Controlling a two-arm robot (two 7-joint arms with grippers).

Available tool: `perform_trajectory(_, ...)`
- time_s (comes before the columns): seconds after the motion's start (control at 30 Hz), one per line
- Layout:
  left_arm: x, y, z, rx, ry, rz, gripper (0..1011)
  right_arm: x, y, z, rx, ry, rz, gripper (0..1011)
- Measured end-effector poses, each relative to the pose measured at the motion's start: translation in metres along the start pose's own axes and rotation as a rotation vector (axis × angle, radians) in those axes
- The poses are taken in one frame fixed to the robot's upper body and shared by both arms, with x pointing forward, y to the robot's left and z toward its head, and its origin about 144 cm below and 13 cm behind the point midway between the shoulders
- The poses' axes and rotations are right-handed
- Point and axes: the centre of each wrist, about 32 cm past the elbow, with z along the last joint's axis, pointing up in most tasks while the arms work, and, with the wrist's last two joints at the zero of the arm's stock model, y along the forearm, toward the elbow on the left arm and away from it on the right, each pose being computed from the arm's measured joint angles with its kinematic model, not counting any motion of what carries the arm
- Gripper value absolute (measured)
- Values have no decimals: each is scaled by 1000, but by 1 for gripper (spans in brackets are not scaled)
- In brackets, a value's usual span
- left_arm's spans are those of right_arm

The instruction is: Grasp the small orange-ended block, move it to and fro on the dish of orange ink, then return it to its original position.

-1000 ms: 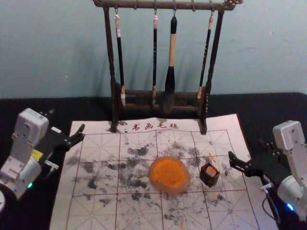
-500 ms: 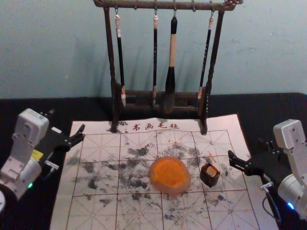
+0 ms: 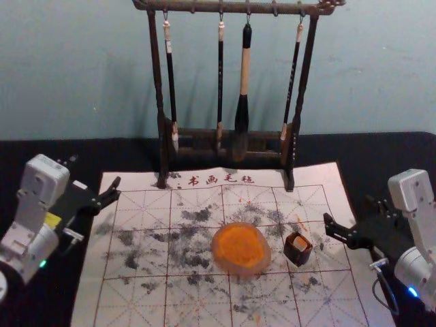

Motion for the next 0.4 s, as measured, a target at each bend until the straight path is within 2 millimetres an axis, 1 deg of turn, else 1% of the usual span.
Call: perform_trajectory(0.4,0,0,0,0,0,0,1001,0,0,0,0,0,1,1002)
